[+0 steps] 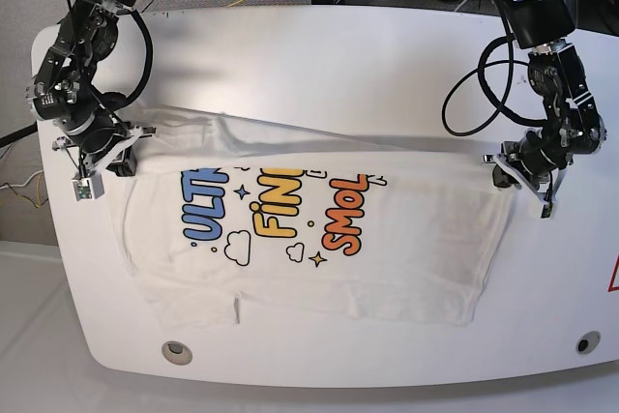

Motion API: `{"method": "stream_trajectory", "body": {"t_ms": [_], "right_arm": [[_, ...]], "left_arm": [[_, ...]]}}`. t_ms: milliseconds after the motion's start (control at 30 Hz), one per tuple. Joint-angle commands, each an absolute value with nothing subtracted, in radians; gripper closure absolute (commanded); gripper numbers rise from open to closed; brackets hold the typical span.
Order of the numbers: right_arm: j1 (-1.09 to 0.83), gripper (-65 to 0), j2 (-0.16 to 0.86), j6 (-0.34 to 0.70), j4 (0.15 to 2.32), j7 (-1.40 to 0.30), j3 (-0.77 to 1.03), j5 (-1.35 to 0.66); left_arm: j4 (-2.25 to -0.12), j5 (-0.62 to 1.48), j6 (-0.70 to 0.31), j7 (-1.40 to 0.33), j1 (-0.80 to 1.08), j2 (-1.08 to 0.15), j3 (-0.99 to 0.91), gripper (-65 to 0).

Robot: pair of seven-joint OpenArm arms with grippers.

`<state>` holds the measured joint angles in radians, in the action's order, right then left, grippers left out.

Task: Fold the T-shirt properly
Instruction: 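Lift the shoulder edge with both grippers and fold it over the print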

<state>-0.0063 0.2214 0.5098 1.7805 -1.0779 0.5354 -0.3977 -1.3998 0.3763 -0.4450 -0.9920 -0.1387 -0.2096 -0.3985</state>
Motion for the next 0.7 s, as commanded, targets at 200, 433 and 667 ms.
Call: {"method": "stream_trajectory", "body": {"t_ms": [200,433,667], "right_arm": [[0.039,0.0,0.243,0.512,1.699,-1.056,0.538,-0.400],[0.056,0.0,0.243,0.512,1.687,-1.055,0.538,-0.398],[0.059,0.0,0.243,0.512,1.687,-1.055,0.538,-0.398]], "left_arm": [[-1.356,0.355,-0.446,-0.920,-0.166,-0.239,-0.380,-3.1],[-1.354,0.314,-0.446,-0.903,-0.183,-0.239,-0.369,-3.1],[-1.353,0.309,-0.446,-0.894,-0.225,-0.237,-0.367,-3.1]]}}
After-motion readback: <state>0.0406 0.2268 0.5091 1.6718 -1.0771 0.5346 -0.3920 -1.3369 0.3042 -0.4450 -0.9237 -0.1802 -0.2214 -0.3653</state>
